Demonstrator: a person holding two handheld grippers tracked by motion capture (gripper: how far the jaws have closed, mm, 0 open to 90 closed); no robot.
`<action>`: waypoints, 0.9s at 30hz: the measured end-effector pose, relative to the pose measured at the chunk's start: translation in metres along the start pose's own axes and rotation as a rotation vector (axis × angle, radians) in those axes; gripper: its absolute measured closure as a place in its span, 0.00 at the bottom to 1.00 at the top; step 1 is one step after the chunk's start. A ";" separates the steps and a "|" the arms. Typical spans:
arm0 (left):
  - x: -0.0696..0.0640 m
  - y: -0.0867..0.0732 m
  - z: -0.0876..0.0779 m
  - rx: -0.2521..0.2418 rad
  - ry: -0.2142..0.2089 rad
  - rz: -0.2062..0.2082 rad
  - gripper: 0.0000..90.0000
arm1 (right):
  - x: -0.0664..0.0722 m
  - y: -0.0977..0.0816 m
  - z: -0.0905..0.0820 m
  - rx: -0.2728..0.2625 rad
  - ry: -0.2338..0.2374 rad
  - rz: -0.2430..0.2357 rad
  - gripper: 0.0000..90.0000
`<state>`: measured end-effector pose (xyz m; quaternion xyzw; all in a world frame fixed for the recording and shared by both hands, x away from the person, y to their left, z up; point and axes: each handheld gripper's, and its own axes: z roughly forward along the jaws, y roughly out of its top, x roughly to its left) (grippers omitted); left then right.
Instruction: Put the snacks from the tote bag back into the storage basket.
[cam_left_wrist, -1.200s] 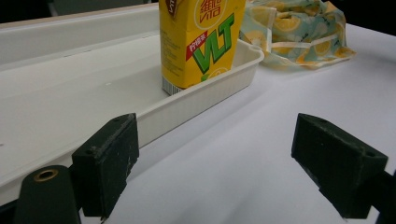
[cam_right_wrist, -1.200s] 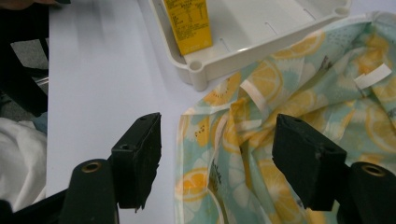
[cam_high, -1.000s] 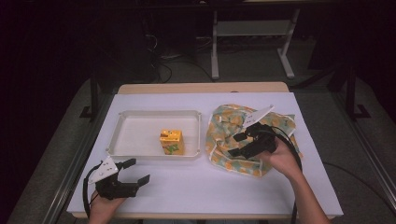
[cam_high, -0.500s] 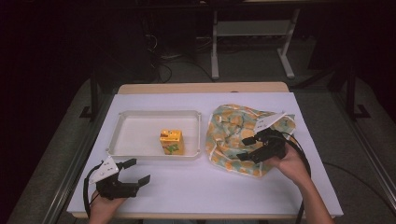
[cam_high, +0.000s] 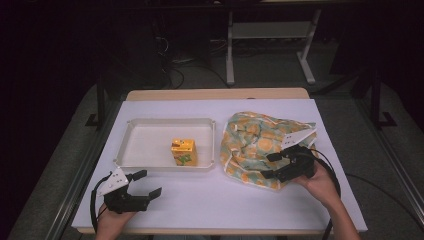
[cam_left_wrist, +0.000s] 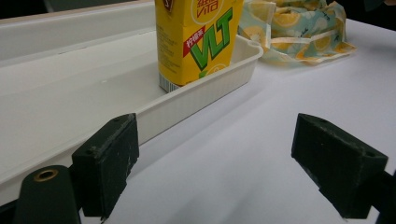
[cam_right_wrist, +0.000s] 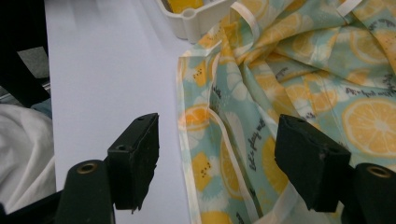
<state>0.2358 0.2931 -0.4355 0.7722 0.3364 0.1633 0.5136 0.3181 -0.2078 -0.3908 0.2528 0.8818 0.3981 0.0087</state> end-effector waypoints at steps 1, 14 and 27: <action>0.000 0.000 0.000 0.001 0.000 0.001 0.16 | 0.001 -0.002 -0.001 -0.004 -0.006 -0.001 0.33; -0.002 0.000 -0.001 -0.008 0.001 -0.007 0.16 | 0.004 -0.031 -0.015 -0.047 -0.020 0.043 0.31; -0.002 0.000 -0.001 0.006 0.007 0.000 0.16 | 0.011 -0.057 -0.024 -0.106 -0.040 0.072 0.28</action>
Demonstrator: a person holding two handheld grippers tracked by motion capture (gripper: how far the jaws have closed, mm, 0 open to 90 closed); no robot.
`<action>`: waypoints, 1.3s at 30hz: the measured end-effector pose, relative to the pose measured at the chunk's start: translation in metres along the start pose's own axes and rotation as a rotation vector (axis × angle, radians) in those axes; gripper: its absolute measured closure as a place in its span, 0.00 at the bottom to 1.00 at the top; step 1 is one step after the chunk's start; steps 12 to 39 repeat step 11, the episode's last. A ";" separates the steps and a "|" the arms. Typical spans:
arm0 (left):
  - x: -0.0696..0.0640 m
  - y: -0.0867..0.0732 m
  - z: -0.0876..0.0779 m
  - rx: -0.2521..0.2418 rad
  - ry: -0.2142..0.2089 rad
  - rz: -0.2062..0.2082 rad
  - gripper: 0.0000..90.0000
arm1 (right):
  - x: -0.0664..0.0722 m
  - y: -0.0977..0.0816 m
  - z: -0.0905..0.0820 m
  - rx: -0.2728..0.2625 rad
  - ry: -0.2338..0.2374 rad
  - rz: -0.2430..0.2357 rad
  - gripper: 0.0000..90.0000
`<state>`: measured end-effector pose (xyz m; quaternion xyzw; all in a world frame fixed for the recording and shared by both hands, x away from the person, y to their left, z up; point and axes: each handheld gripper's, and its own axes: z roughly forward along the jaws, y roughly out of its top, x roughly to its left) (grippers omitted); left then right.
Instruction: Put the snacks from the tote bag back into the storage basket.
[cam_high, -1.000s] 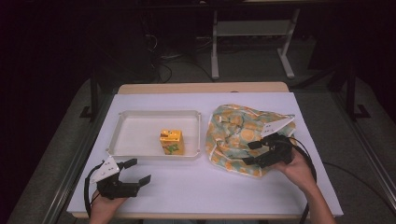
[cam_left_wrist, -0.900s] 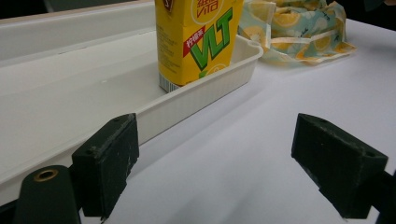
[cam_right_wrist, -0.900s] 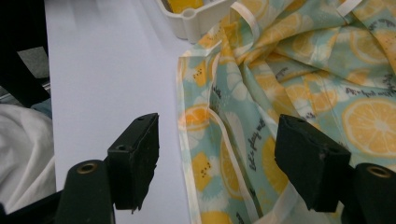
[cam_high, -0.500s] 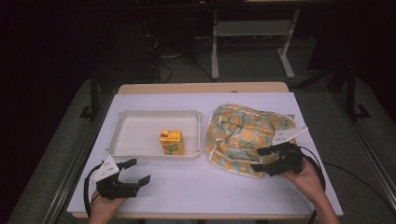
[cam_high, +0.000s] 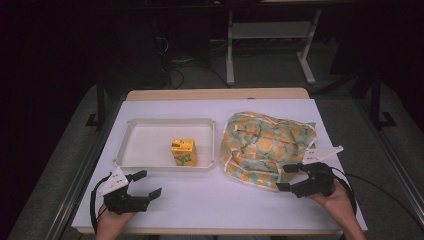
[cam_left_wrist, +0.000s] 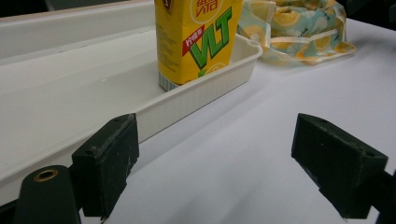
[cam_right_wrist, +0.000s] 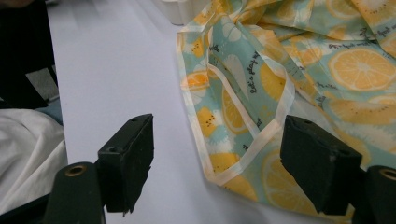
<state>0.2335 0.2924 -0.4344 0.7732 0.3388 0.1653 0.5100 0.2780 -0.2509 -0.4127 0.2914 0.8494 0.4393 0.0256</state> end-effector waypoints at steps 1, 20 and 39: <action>0.000 0.000 0.000 -0.002 0.001 0.004 0.16 | 0.001 -0.003 -0.001 -0.007 0.004 0.004 0.28; -0.003 0.001 0.002 0.004 0.000 0.015 0.16 | 0.007 -0.014 -0.002 -0.054 -0.021 -0.003 0.26; -0.003 0.001 0.002 0.004 0.000 0.015 0.16 | 0.007 -0.014 -0.002 -0.054 -0.021 -0.003 0.26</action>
